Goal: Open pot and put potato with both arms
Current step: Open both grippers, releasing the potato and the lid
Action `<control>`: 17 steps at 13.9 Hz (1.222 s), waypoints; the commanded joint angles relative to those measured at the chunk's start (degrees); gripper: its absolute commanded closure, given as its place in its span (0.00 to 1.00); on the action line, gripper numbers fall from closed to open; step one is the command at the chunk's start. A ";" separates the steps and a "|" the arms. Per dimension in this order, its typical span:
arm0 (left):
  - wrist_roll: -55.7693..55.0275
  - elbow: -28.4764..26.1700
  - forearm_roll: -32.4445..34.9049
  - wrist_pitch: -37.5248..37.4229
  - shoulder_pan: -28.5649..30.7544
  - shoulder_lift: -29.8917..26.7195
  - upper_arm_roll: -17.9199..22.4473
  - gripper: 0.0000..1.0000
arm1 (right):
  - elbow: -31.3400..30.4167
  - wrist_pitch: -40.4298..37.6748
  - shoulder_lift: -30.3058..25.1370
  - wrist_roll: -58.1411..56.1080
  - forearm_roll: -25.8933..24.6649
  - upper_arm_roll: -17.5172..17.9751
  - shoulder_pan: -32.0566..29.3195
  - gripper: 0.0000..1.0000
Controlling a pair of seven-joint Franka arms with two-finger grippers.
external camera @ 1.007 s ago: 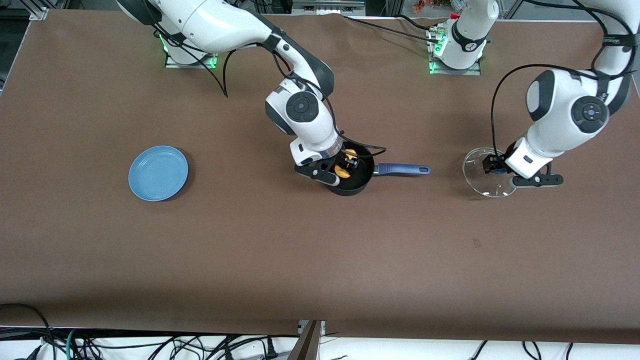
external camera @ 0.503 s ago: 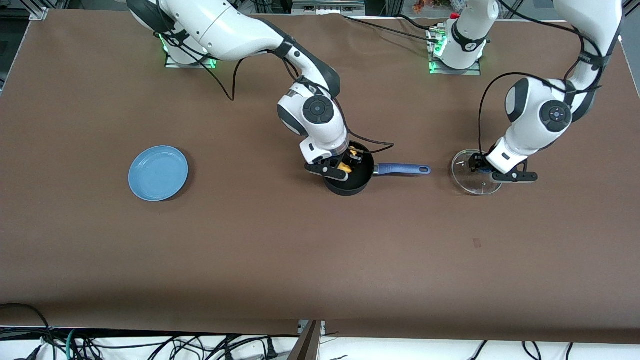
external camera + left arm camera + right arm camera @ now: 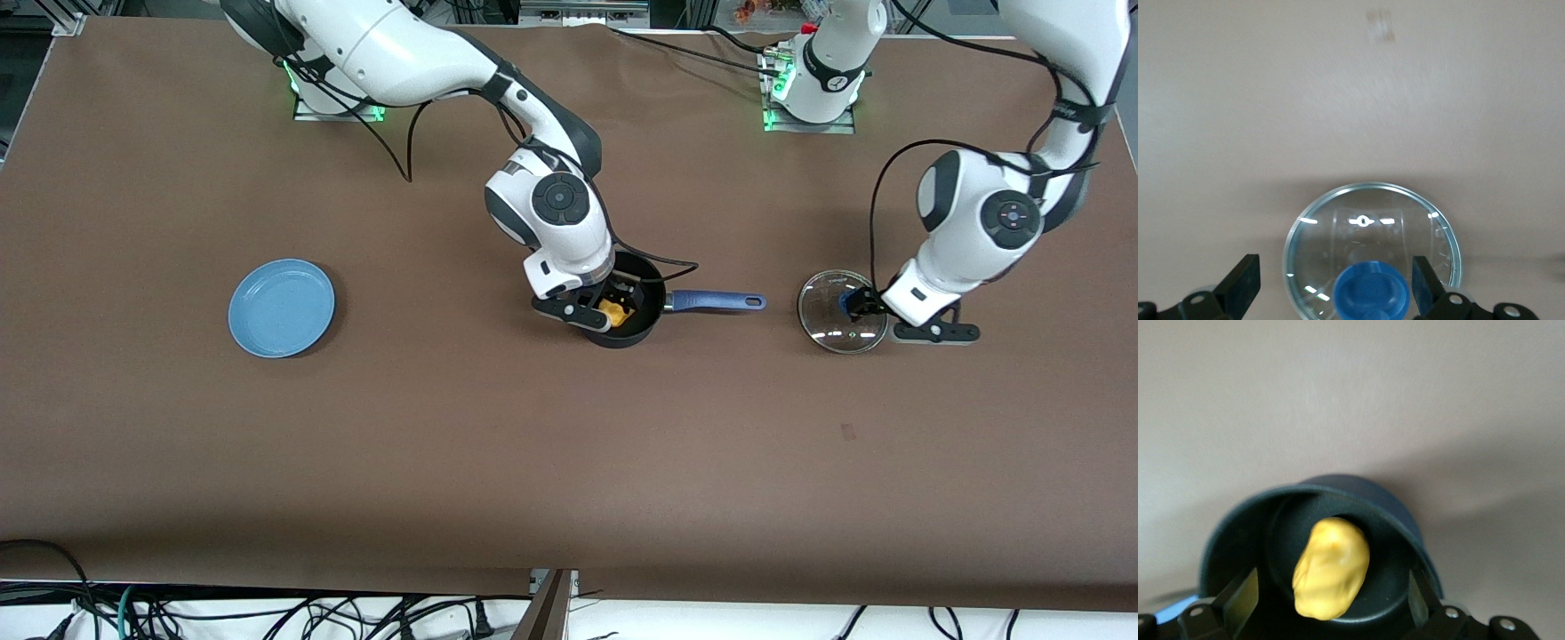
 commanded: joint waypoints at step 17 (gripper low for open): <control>1.09 27.91 -11.74 -41.52 -9.72 -11.78 11.42 0.00 | -4.53 -42.67 -32.95 -66.03 -0.60 -1.21 -36.91 0.00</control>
